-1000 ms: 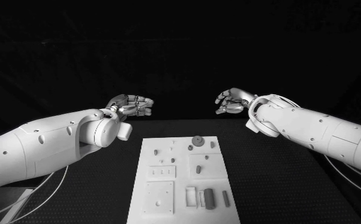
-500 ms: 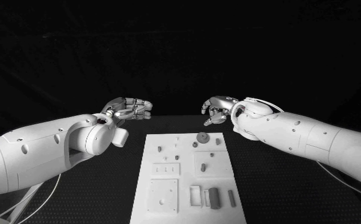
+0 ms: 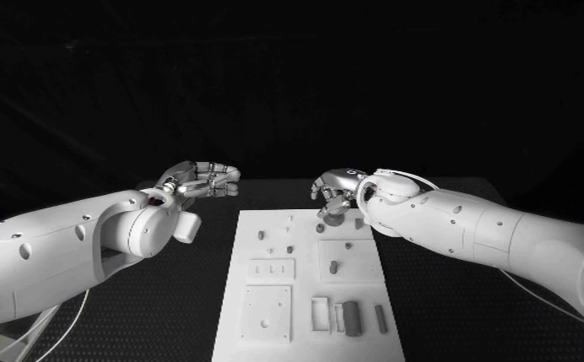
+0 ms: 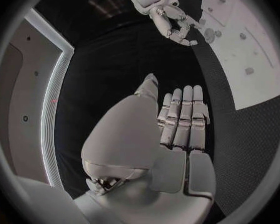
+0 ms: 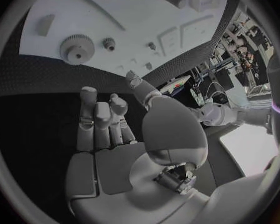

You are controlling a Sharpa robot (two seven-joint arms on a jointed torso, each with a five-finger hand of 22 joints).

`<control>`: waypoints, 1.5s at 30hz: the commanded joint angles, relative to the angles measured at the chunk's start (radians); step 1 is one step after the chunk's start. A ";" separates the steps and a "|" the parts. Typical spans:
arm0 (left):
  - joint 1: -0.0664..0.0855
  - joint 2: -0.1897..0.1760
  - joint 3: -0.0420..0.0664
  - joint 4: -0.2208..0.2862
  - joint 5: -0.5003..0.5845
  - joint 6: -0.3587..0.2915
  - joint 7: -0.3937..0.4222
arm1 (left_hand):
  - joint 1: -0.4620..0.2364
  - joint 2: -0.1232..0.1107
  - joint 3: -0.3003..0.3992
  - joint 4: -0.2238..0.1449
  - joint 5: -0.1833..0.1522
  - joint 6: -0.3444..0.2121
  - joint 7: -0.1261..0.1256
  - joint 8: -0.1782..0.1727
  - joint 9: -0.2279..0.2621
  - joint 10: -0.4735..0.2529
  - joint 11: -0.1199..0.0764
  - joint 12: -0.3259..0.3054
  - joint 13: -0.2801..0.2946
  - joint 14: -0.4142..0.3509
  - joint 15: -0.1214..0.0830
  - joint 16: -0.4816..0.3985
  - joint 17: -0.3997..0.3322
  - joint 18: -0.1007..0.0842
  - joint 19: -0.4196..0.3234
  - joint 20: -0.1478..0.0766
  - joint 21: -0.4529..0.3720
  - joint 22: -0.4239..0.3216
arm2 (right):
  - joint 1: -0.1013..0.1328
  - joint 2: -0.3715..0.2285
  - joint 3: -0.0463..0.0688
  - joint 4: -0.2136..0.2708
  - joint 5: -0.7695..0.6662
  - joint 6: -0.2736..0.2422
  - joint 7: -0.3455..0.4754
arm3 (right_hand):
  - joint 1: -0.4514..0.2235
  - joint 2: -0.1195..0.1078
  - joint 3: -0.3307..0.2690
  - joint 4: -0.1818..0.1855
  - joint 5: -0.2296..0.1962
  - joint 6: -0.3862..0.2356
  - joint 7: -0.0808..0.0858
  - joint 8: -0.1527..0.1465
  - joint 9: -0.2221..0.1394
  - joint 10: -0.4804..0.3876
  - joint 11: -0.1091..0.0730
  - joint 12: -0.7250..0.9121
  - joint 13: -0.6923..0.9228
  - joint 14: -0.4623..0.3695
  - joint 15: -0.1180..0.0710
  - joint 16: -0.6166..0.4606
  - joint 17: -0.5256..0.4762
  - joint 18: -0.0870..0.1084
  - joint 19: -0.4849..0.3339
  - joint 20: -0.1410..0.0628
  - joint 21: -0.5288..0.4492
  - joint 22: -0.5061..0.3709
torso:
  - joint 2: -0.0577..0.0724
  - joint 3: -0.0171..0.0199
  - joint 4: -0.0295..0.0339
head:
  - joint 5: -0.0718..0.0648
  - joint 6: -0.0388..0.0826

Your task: Assemble the parts on the task board

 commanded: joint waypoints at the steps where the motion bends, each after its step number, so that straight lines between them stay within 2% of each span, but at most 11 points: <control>1: 0.001 0.002 0.001 -0.002 -0.001 0.018 0.016 | -0.003 0.003 -0.008 0.001 -0.001 0.000 0.020 -0.007 -0.003 0.004 0.006 -0.005 -0.002 -0.001 0.004 -0.005 0.001 -0.007 -0.001 0.002 -0.004 -0.002 | -0.002 -0.005 0.000 0.011 -0.047 0.044 -0.010 | -0.014 -0.001 0.006 0.001 0.001 0.004 0.003 -0.003 0.002 -0.001 0.005 0.008 0.003 -0.003 0.000 0.008 0.000 0.021 -0.003 -0.004 0.011 0.026 | 0.017 0.0023 0.0102 | -0.011 -0.004; 9: 0.001 -0.002 0.001 0.007 -0.001 0.022 0.015 | -0.004 0.005 -0.009 0.001 -0.001 0.000 0.021 -0.008 -0.004 0.004 0.006 -0.006 -0.002 -0.001 0.005 -0.007 0.001 -0.007 -0.001 0.002 -0.004 -0.002 | -0.010 -0.017 0.000 0.018 -0.067 0.069 -0.017 | -0.024 0.000 0.015 0.001 0.001 0.016 0.001 -0.003 0.007 0.002 0.003 0.023 0.008 -0.002 -0.002 0.025 -0.003 0.021 -0.003 -0.009 0.033 0.024 | 0.030 0.0025 0.0193 | -0.018 -0.011; 13: 0.001 -0.004 0.001 0.011 -0.001 0.021 0.015 | -0.005 0.005 -0.009 0.001 -0.001 0.000 0.022 -0.008 -0.004 0.004 0.007 -0.006 -0.003 -0.001 0.005 -0.007 0.002 -0.007 -0.001 0.002 -0.005 -0.002 | -0.012 -0.015 0.000 0.012 -0.071 0.073 -0.019 | -0.026 0.000 0.017 0.001 0.001 0.013 0.001 -0.006 0.006 0.003 0.003 0.026 0.008 0.001 -0.002 0.028 -0.002 0.021 -0.003 -0.010 0.038 0.024 | 0.034 0.0044 0.0204 | -0.018 -0.009; 18: 0.001 -0.004 0.001 0.016 -0.001 0.021 0.014 | -0.006 0.005 -0.010 0.001 -0.001 0.000 0.023 -0.009 -0.005 0.004 0.007 -0.007 -0.003 -0.001 0.005 -0.008 0.002 -0.007 -0.001 0.002 -0.005 -0.002 | -0.019 -0.003 0.000 -0.013 -0.078 0.077 -0.020 | -0.030 0.001 0.021 0.001 0.001 0.007 0.003 -0.013 0.003 0.004 0.005 0.031 0.009 0.012 0.000 0.035 0.009 0.021 -0.002 -0.013 0.046 0.024 | 0.042 0.0056 0.0251 | -0.019 -0.007; 26: 0.001 -0.009 0.001 0.024 -0.001 0.021 0.012 | -0.007 0.006 -0.011 0.001 0.000 0.000 0.024 -0.009 -0.005 0.004 0.008 -0.008 -0.004 -0.001 0.005 -0.009 0.002 -0.007 -0.001 0.003 -0.006 -0.002 | -0.026 0.005 0.000 -0.038 -0.077 0.077 -0.011 | -0.034 0.003 0.024 0.001 0.001 0.005 0.004 -0.017 0.002 0.004 0.006 0.033 0.009 0.008 0.001 0.038 0.003 0.021 -0.004 -0.014 0.049 0.023 | 0.049 0.0092 0.0311 | -0.021 -0.010; 36: 0.001 -0.004 0.001 0.015 -0.001 0.022 0.011 | -0.008 0.007 -0.012 0.001 0.000 0.000 0.024 -0.010 -0.006 0.004 0.008 -0.009 -0.004 -0.001 0.005 -0.011 0.003 -0.007 -0.001 0.003 -0.006 -0.002 | -0.033 0.001 -0.001 -0.032 -0.081 0.098 -0.009 | -0.035 0.007 0.028 0.001 0.001 0.008 0.004 -0.018 0.002 0.003 0.005 0.035 0.008 0.010 0.001 0.040 0.003 0.021 -0.005 -0.014 0.052 0.022 | 0.060 0.0105 0.0302 | -0.022 -0.007; 45: 0.001 -0.006 0.001 0.015 -0.001 0.023 0.009 | -0.009 0.007 -0.012 0.001 -0.001 0.000 0.024 -0.011 -0.007 0.004 0.008 -0.010 -0.004 -0.001 0.005 -0.011 0.003 -0.007 -0.001 0.003 -0.007 -0.002 | -0.033 -0.018 -0.002 -0.033 -0.083 0.110 -0.012 | -0.037 0.018 0.036 0.001 0.001 0.014 0.003 -0.018 0.002 0.002 0.004 0.036 0.007 0.007 0.000 0.043 -0.002 0.021 -0.007 -0.015 0.057 0.022 | 0.063 0.0110 0.0306 | -0.022 -0.010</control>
